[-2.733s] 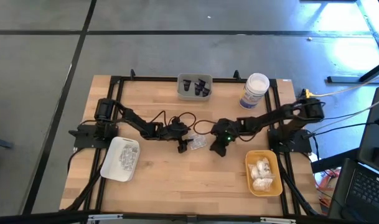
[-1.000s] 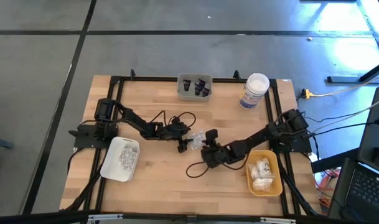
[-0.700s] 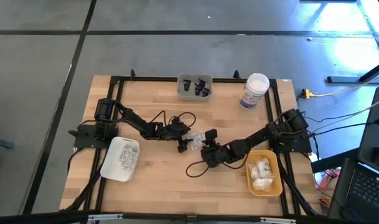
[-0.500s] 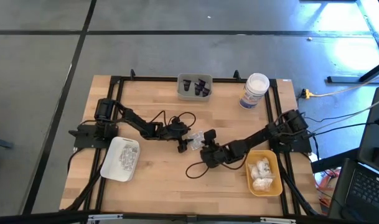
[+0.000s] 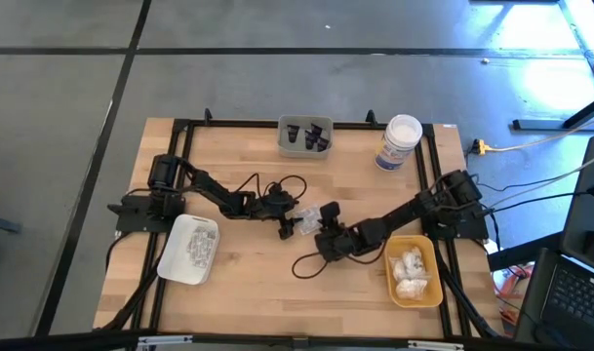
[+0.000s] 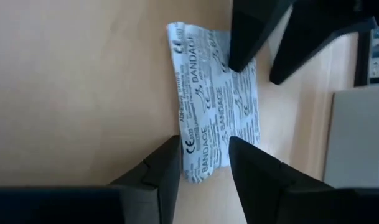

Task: Pick & Place Travel size toiletries
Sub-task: Put the bandage into the white bin

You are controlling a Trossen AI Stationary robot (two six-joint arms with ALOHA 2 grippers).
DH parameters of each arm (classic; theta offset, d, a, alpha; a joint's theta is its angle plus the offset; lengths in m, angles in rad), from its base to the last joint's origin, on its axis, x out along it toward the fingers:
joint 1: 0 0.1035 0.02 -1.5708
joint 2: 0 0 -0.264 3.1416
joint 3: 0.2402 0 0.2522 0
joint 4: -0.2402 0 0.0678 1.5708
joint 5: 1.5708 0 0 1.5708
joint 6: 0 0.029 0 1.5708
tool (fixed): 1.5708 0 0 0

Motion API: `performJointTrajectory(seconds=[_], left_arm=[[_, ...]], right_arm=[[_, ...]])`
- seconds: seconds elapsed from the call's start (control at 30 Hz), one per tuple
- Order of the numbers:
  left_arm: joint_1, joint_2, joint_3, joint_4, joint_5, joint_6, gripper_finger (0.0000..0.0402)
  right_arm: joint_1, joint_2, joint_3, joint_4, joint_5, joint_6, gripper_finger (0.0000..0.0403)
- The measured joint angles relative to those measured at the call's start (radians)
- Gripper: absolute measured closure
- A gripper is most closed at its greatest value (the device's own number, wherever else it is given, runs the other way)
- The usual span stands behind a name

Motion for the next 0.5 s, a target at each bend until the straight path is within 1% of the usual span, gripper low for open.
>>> performJointTrajectory(seconds=[0.2, 0.33, 0.4, 0.5], left_arm=[[-0.001, 0.000, 0.000, 0.000, 0.000, 0.000, 0.0121], [-0.001, 0.000, 0.000, 0.000, 0.000, 0.000, 0.0121], [-0.001, 0.000, 0.000, 0.000, 0.000, 0.000, 0.0121], [-0.001, 0.000, 0.000, 0.001, 0.000, 0.000, 0.0121]], right_arm=[[-0.013, 0.000, -0.001, -0.008, 0.043, -0.004, 0.0257], [-0.016, 0.000, -0.002, -0.002, 0.058, -0.008, 0.0263], [-0.019, 0.000, -0.002, 0.006, 0.052, -0.015, 0.0267], [-0.028, 0.000, -0.002, 0.010, 0.005, -0.021, 0.0274]])
